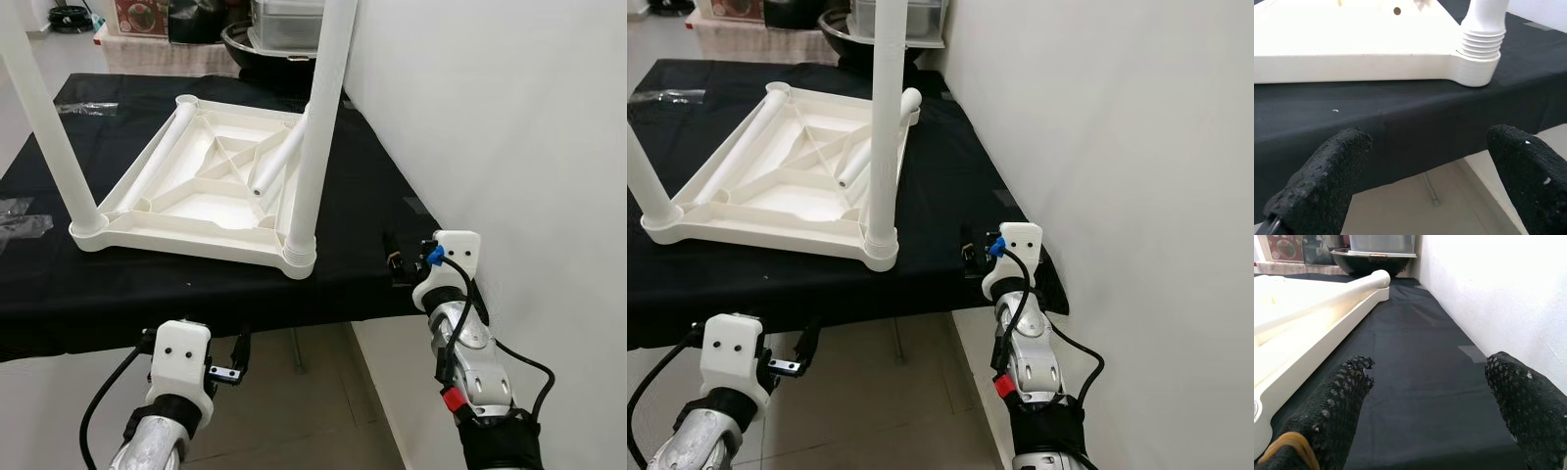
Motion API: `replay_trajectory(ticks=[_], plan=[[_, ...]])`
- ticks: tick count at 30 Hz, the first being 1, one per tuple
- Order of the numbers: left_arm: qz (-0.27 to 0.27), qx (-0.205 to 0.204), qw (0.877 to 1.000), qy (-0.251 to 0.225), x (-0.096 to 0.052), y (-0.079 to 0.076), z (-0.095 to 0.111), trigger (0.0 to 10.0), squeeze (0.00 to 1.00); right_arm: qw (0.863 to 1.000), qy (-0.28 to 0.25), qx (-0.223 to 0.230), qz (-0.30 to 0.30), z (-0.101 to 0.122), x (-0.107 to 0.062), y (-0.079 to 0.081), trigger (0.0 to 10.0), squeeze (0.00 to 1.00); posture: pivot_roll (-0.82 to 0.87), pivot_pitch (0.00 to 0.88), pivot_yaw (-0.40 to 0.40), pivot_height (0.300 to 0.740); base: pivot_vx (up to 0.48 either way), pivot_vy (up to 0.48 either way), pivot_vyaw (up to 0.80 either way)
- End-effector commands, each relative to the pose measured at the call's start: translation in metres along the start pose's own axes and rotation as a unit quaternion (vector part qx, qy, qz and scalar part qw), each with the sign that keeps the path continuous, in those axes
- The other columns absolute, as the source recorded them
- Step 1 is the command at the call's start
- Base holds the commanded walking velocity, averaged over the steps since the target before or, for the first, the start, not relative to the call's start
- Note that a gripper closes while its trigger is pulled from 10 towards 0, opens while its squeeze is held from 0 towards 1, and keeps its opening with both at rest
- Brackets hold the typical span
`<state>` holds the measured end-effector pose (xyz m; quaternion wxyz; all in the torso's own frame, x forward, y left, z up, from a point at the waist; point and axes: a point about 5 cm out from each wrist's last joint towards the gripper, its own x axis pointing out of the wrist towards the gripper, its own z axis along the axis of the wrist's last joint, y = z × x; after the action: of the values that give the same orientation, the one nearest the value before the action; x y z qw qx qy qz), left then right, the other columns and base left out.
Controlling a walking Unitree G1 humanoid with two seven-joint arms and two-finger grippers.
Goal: Building children table
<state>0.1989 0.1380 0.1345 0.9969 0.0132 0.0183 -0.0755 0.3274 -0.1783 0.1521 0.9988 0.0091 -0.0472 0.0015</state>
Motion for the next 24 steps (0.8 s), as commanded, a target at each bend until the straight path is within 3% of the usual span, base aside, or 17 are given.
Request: replay_trajectory(ticks=[1,12,19,24], plan=[[0.0,-0.003,1.0,0.017,-0.001,-0.001,-0.006,10.0,0.0,1.0,0.013,0.015,-0.008,-0.002,0.002,-0.005,10.0,0.0,0.12,0.13,-0.098,0.74,0.0,0.0,0.0],[-0.006,0.009,0.999,0.03,-0.004,-0.002,-0.007,10.0,0.0,1.0,0.01,0.003,-0.007,0.001,0.003,-0.005,10.0,0.0,0.13,0.143,-0.095,0.74,0.0,0.089,0.0],[-0.005,0.009,0.999,0.035,-0.005,-0.001,-0.009,10.0,0.0,0.997,-0.002,-0.018,-0.07,0.005,0.0,-0.026,10.0,0.0,0.13,0.132,-0.089,0.74,0.0,0.0,0.0],[-0.006,0.005,0.999,0.037,-0.005,-0.002,-0.01,10.0,0.0,0.999,0.004,-0.003,-0.033,0.005,0.004,-0.026,10.0,0.0,0.13,0.124,-0.087,0.74,0.0,0.0,0.0]])
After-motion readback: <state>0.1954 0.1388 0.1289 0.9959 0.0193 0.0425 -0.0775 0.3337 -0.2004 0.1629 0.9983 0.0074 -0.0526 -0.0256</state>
